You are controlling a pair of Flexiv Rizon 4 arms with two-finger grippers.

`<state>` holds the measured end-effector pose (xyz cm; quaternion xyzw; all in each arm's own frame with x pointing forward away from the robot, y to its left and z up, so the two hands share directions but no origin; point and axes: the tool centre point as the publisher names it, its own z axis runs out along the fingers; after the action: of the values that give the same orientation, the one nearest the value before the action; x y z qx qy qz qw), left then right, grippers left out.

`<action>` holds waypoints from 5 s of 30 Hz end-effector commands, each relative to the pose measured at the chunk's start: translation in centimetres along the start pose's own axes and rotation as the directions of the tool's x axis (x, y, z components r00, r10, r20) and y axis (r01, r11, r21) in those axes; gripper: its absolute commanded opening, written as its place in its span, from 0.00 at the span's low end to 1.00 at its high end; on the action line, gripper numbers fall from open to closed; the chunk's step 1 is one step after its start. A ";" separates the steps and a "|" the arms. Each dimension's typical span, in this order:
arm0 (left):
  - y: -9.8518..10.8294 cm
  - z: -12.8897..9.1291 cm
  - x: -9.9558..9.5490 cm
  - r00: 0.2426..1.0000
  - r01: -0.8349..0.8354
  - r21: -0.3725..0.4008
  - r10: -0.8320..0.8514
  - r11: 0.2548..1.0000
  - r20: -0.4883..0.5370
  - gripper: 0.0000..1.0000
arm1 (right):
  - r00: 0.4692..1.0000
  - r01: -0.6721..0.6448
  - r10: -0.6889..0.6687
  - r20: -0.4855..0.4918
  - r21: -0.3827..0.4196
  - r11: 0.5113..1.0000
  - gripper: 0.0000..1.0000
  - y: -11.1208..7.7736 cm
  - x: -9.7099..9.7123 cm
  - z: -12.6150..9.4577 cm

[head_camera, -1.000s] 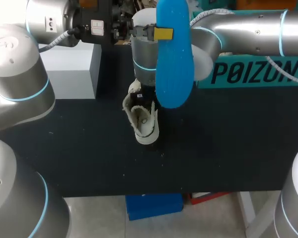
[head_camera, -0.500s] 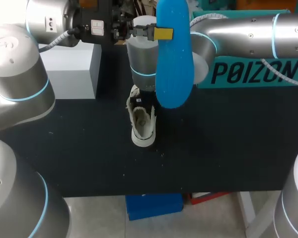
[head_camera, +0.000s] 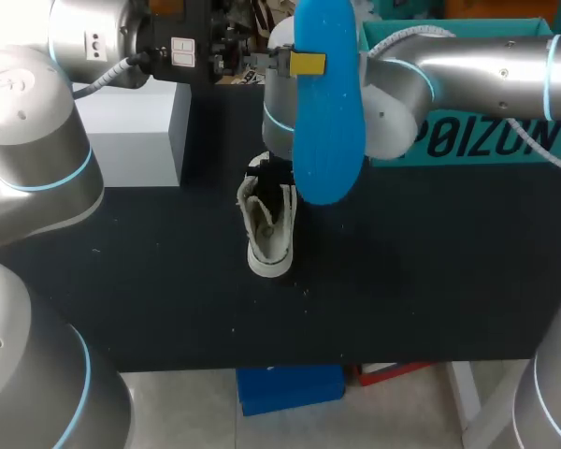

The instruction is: Take the shoe out of the shoebox, open the shoe tongue, remove and reinsert the insole, then place the shoe into the shoebox

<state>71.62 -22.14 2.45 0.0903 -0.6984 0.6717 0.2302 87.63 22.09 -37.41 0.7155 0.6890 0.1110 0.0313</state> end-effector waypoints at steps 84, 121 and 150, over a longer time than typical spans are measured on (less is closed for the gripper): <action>0.1 0.1 0.0 1.000 -0.001 0.002 0.001 1.000 0.003 0.00 | 0.378 -0.114 0.048 -0.925 0.005 0.993 1.00 1.4 -4.0 -11.1; 5.2 1.4 2.3 0.486 -0.857 -0.073 0.848 0.510 0.212 0.00 | 0.400 -0.120 0.069 -0.914 0.022 0.993 1.00 1.4 -4.0 -11.2; 21.5 -6.0 -1.2 -0.055 -0.981 -0.188 0.998 -0.047 0.037 0.00 | 0.400 -0.120 0.069 -0.914 0.022 0.993 1.00 1.4 -4.0 -11.2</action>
<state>64.28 -15.56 -16.33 -0.3948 -0.6073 0.5757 -0.3793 86.68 16.63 -26.59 0.5756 0.5513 0.4993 -0.3397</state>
